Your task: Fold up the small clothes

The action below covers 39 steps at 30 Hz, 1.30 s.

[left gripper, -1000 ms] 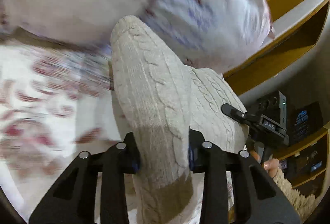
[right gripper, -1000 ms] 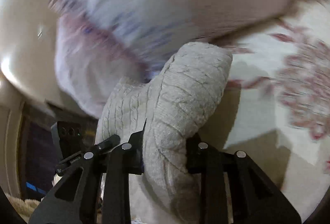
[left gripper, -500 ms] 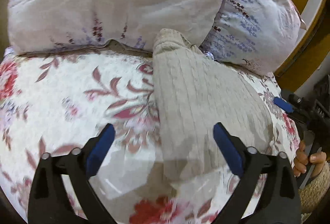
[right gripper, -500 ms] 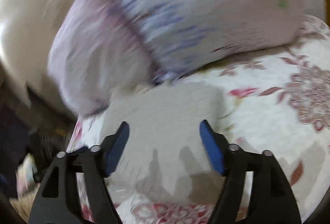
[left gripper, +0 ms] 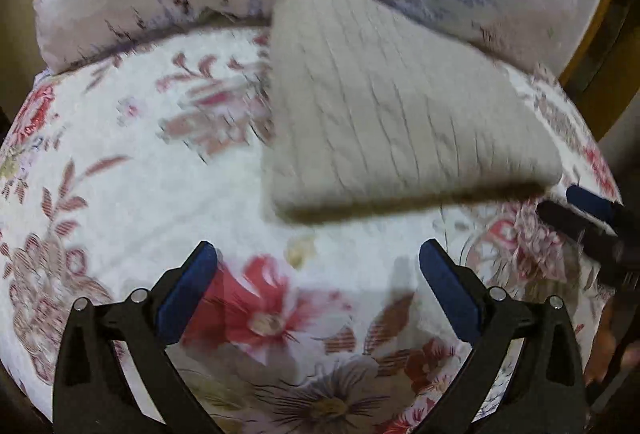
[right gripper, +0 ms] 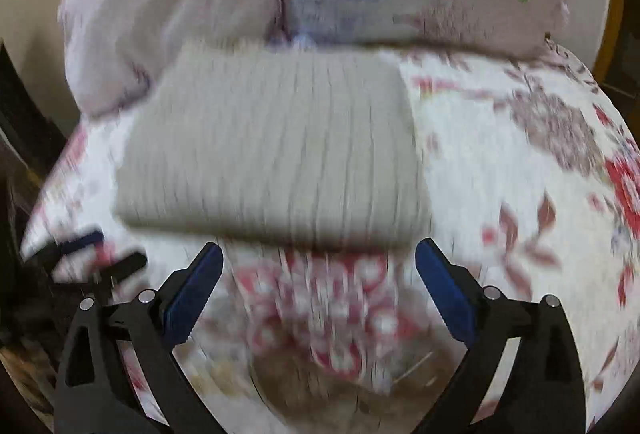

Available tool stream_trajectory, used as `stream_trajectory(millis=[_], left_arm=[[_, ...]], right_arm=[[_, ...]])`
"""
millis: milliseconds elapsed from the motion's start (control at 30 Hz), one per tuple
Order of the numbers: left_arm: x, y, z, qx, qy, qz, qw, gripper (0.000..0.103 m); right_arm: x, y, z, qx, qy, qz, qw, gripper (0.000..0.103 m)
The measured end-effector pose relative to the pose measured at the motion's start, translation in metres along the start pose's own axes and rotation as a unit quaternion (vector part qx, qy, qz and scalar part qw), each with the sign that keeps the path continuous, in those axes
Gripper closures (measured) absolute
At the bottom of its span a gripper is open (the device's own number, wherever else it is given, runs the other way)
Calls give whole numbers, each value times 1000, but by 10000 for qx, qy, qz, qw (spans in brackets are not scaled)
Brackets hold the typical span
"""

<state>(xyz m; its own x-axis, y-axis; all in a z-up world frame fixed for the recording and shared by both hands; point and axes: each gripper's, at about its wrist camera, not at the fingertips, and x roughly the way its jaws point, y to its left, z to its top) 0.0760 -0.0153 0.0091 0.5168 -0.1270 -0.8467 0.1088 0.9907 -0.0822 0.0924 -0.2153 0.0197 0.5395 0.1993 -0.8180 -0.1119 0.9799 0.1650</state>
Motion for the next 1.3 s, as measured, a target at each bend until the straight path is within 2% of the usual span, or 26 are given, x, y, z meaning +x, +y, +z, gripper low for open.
stream_trajectory(millis=[100, 267, 467, 1300], left_arm=[[2, -6, -6, 243, -80, 275, 9993, 2], [-1, -6, -14, 240, -317, 390, 9984, 2], [-2, -4, -16, 234, -320, 392, 9984, 2], [-1, -5, -16, 232, -320, 394, 9984, 2]], right_arm=[[4, -1, -9, 21, 103, -128, 9999, 3], [9, 8, -19, -387, 63, -505, 9980, 1], [7, 7, -25, -292, -85, -532, 9981, 1], [6, 7, -25, -293, -93, -532, 9981, 1]])
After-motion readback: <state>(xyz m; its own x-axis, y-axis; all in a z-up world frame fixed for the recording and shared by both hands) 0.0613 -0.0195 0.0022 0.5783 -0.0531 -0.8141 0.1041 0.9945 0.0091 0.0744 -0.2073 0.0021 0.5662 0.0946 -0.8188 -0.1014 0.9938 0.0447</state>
